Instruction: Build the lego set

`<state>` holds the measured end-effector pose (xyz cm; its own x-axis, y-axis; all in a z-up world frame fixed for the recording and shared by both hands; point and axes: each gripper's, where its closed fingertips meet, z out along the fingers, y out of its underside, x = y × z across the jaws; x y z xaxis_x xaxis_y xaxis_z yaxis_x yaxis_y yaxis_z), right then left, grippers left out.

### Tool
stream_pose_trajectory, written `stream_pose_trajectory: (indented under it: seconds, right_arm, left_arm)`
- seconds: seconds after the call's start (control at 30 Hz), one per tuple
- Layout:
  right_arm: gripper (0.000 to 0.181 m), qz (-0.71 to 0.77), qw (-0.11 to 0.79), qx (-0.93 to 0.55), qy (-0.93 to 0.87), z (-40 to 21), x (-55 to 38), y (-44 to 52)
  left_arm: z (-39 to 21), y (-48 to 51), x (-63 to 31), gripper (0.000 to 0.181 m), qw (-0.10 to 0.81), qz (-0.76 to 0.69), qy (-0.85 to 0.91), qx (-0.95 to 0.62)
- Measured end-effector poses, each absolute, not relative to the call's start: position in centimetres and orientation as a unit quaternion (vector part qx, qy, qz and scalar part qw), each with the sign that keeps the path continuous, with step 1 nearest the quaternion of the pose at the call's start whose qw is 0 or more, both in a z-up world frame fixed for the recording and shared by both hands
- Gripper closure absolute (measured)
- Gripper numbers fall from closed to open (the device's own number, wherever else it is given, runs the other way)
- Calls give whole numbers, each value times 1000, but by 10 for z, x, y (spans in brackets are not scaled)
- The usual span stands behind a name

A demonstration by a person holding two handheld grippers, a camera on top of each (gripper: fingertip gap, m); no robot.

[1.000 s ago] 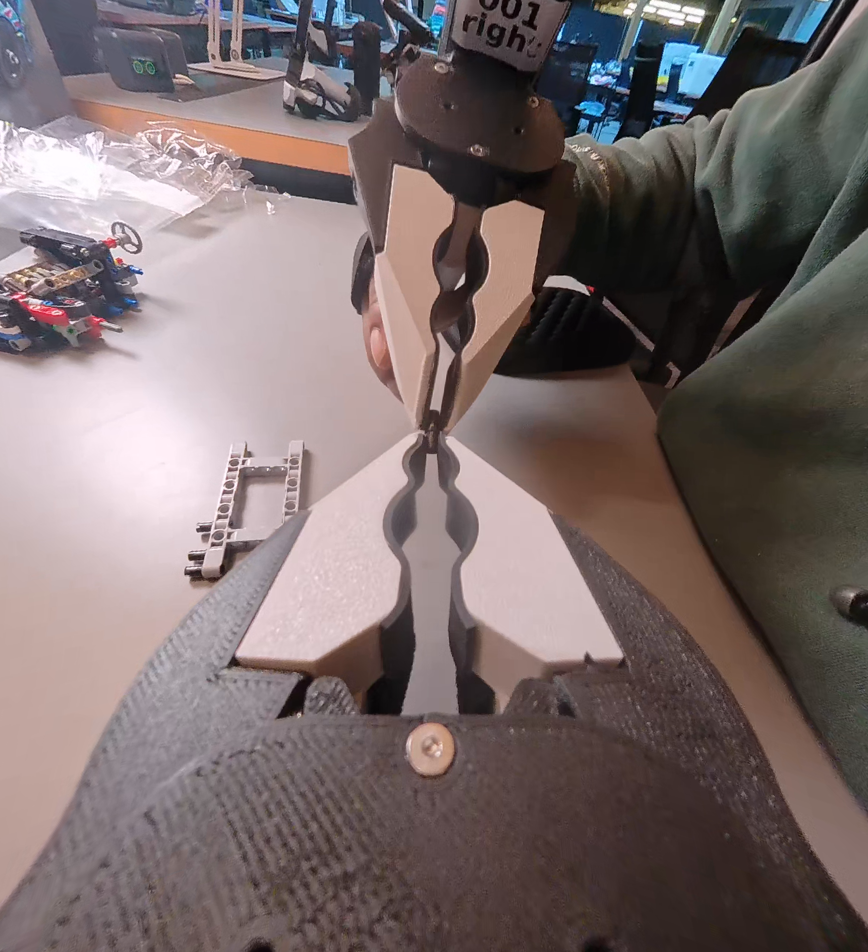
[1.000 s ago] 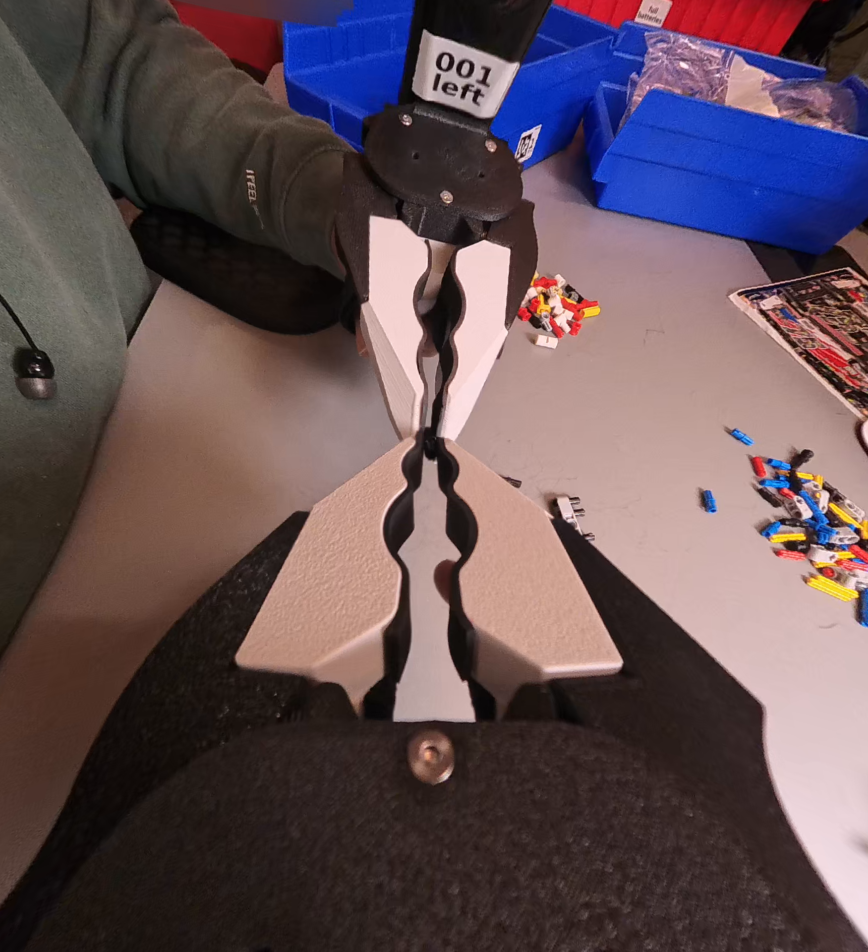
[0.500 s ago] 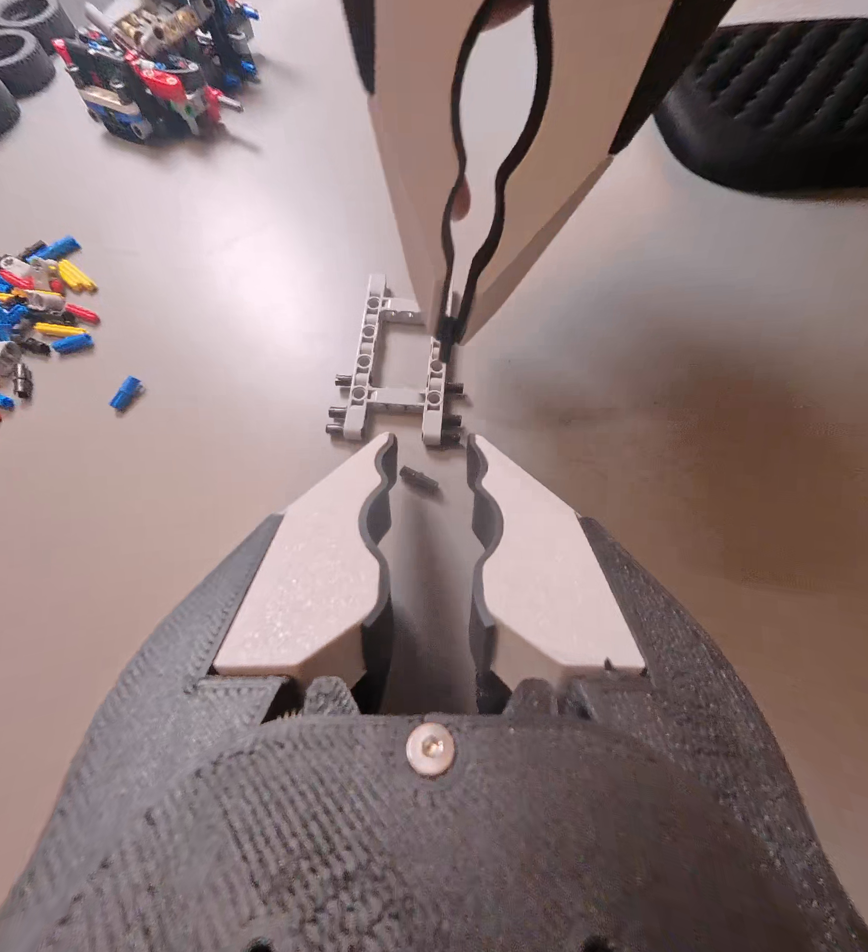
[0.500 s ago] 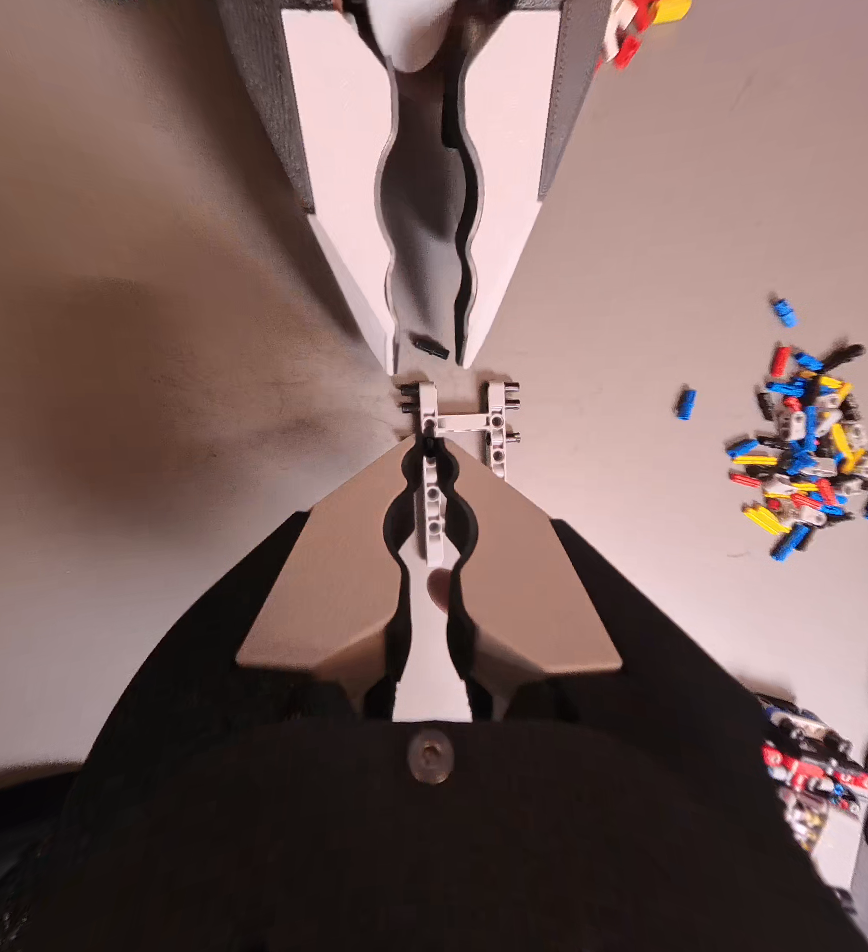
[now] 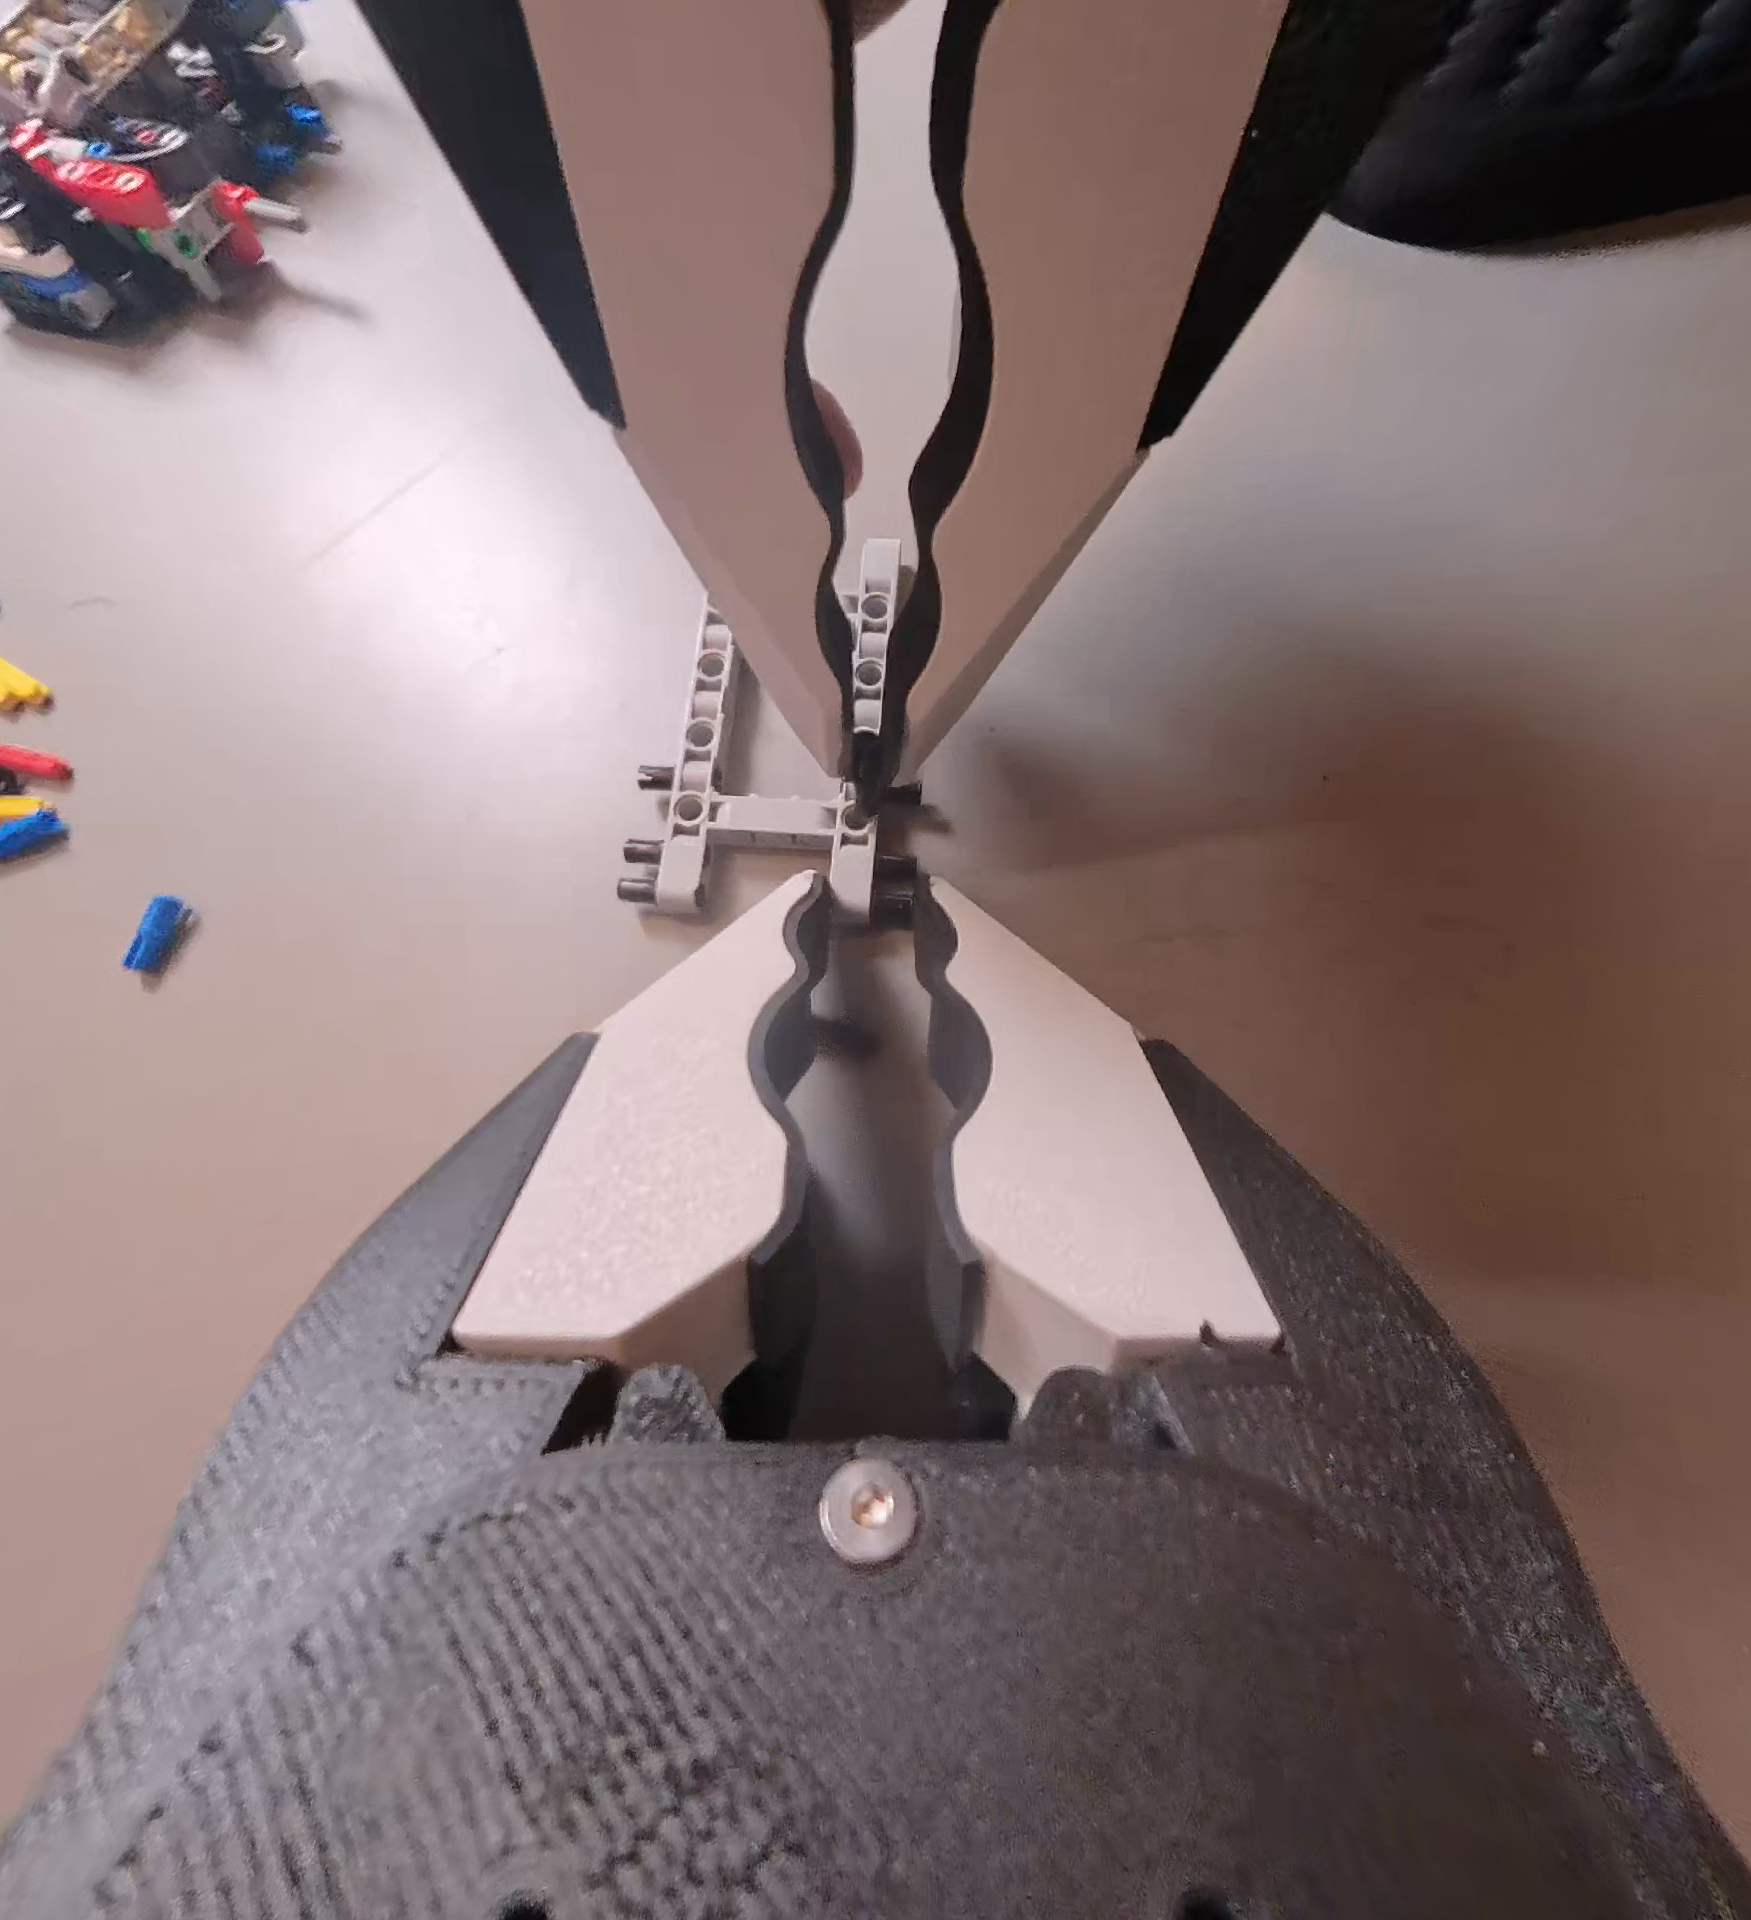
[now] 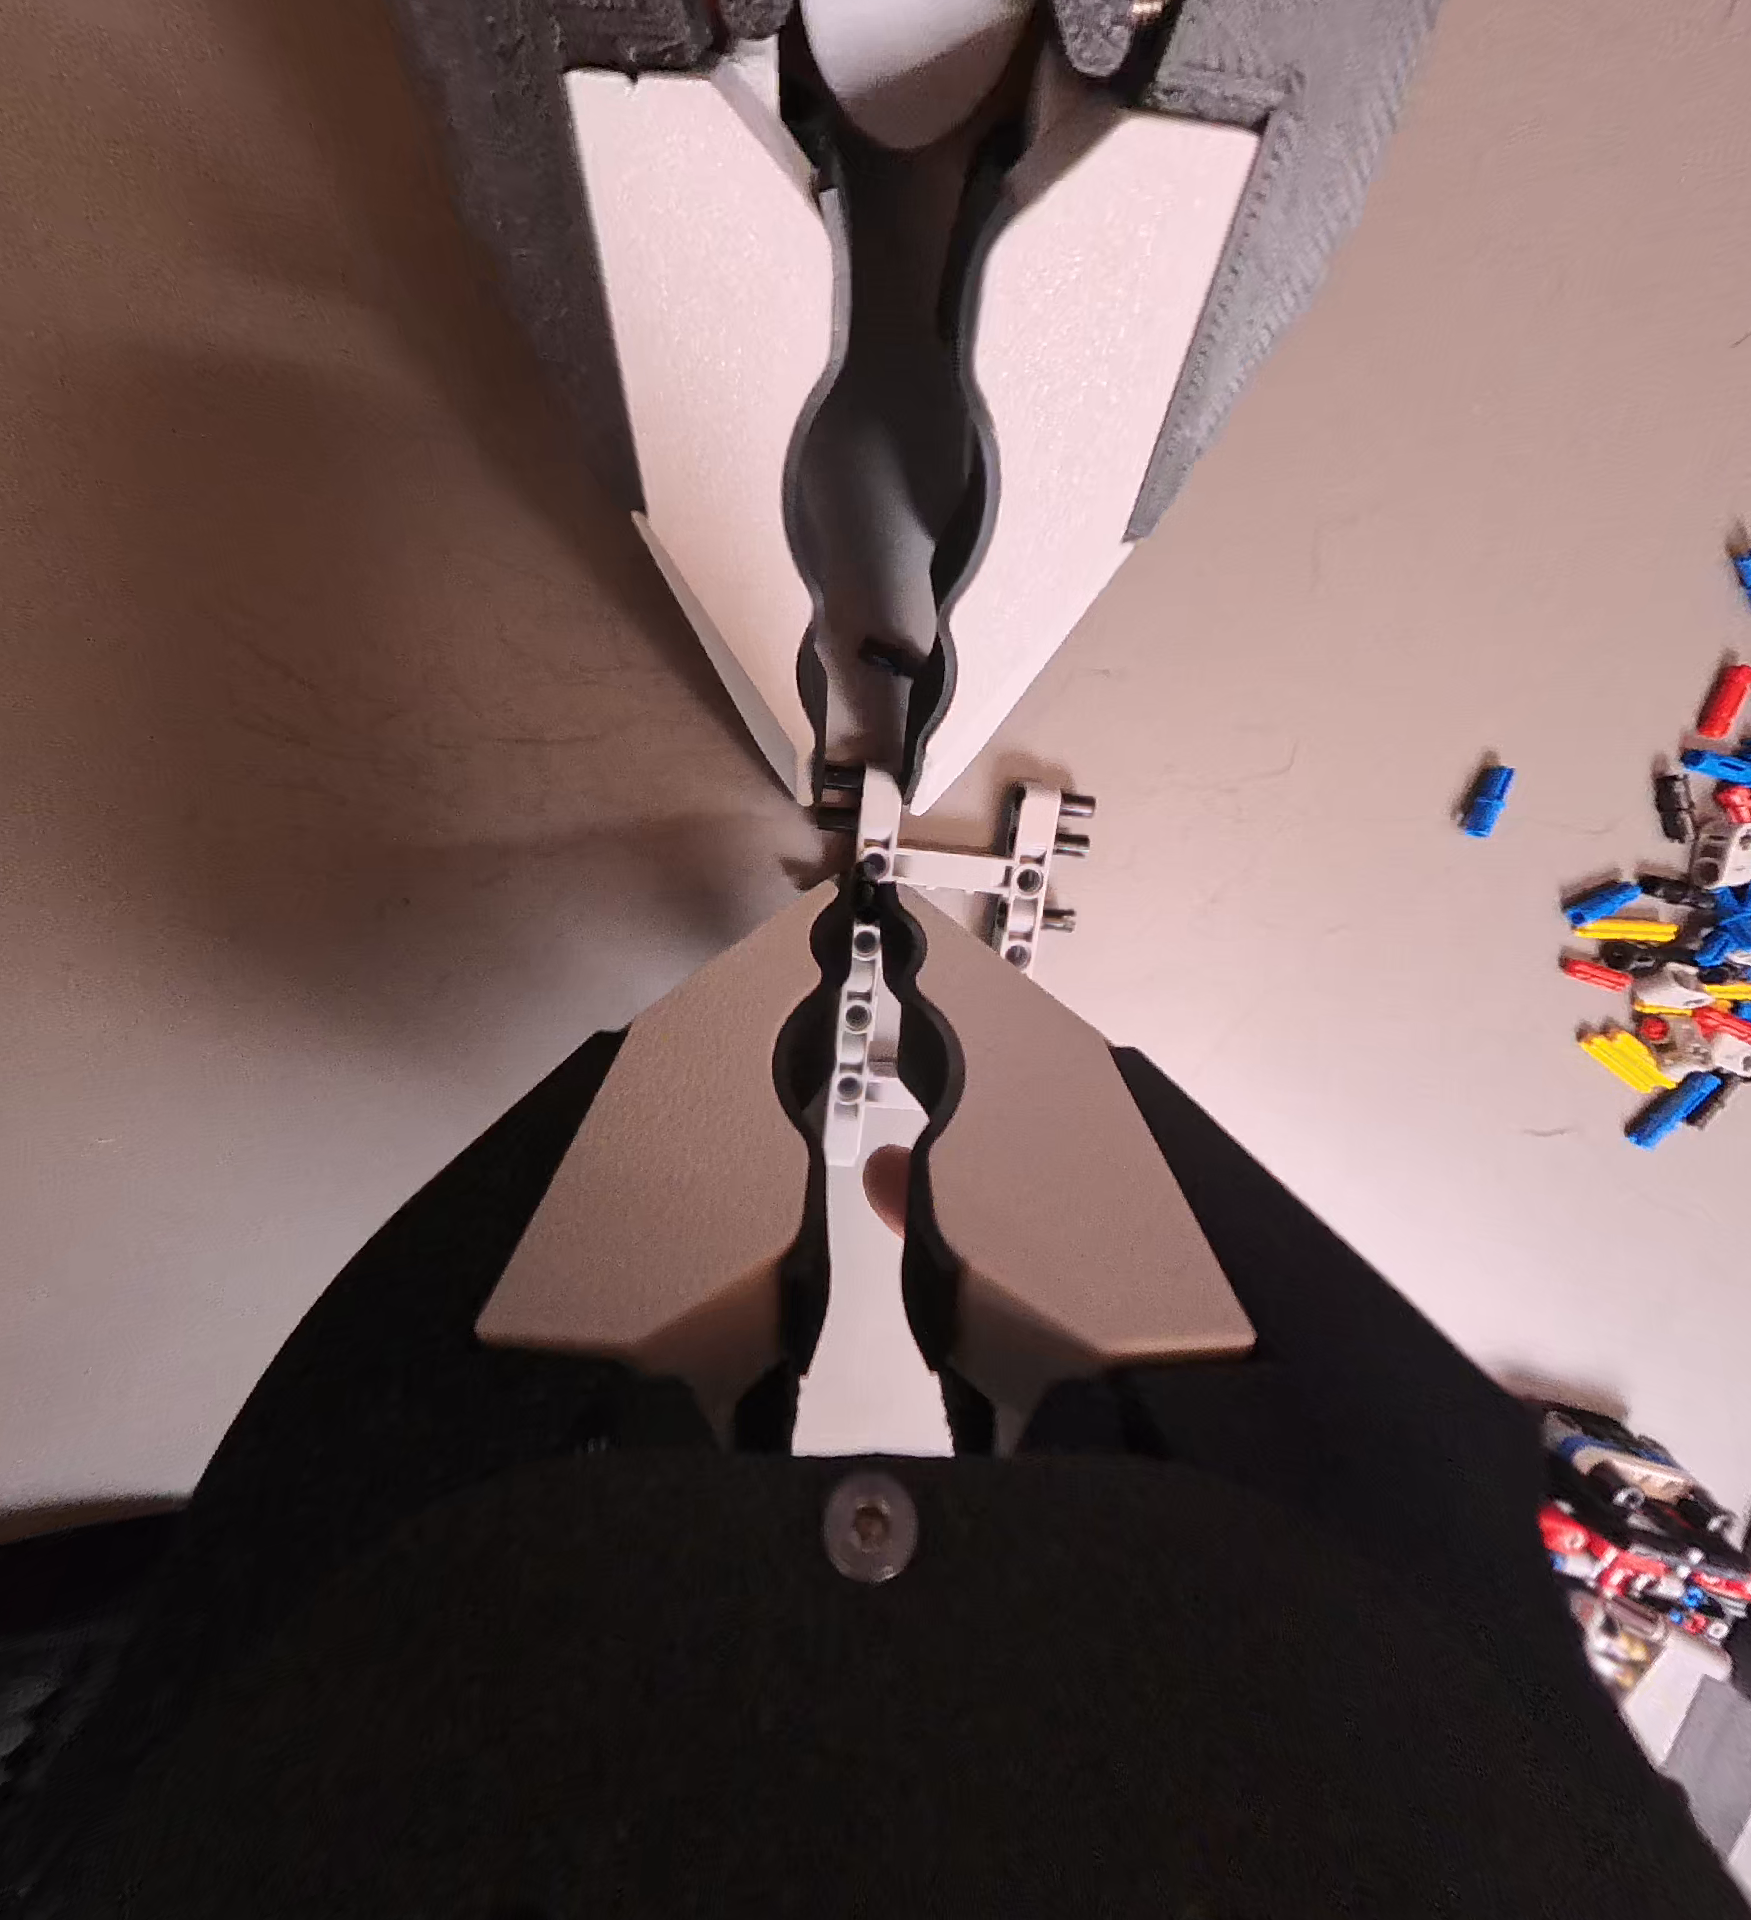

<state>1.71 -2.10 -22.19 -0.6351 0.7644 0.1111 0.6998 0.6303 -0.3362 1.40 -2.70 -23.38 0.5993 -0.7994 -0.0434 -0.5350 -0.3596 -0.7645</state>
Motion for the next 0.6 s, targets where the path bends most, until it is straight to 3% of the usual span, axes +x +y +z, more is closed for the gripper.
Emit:
stream_pose_trajectory:
  seconds: [0.6]
  right_arm:
    - [179, 39, 115, -457, -881, -226, 79, -22]
  left_arm:
    - [-234, -28, 75, 167, 331, -263, 566, -708]
